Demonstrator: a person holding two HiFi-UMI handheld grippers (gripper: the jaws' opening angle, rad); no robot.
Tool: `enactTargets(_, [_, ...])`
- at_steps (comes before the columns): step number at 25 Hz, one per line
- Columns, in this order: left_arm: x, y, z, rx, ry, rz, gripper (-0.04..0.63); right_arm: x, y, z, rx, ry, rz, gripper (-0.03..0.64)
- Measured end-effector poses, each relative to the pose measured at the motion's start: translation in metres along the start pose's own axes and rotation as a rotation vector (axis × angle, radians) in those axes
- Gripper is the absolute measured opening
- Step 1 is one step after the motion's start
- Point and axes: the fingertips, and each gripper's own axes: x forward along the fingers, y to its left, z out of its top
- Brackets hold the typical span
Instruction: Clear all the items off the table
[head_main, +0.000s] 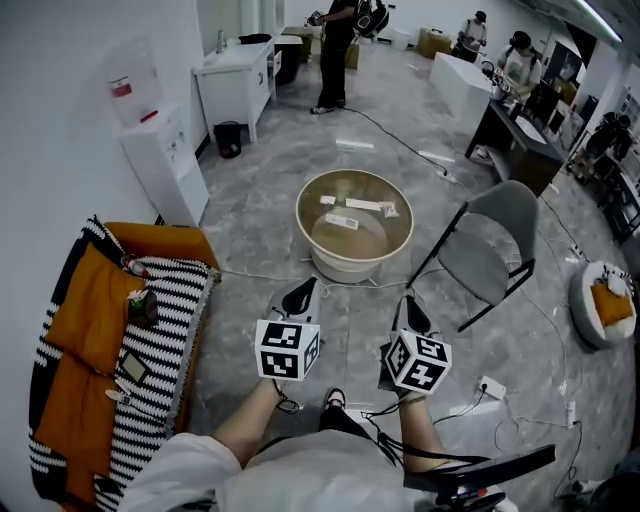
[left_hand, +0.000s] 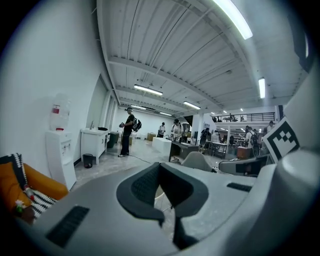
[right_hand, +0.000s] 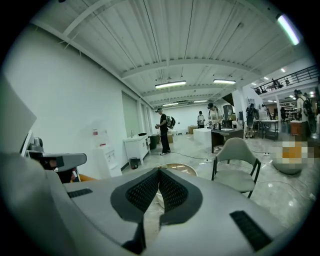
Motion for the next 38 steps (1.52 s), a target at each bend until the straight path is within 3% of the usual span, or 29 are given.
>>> enactTargets(12, [0.137,-0.003,0.040,0.024,-0.009,0.048,0.008,0.119,-0.080,0.059,0.031,-0.009,0.049,0.023])
enactTargets(18, [0.180,0.004,0.041,0.021,0.007,0.068,0.008,0.161,-0.106,0.061,0.047,0.020,0.049,0.023])
enactTargets(27, [0.246,0.032,0.041,0.011,0.036,0.068,0.008,0.231,-0.114,0.063,0.052,0.059,0.058,0.023])
enactTargets(38, [0.400,0.103,0.069,-0.056,0.032,0.025,0.008,0.379,-0.118,0.115,-0.008,0.079,0.050,0.023])
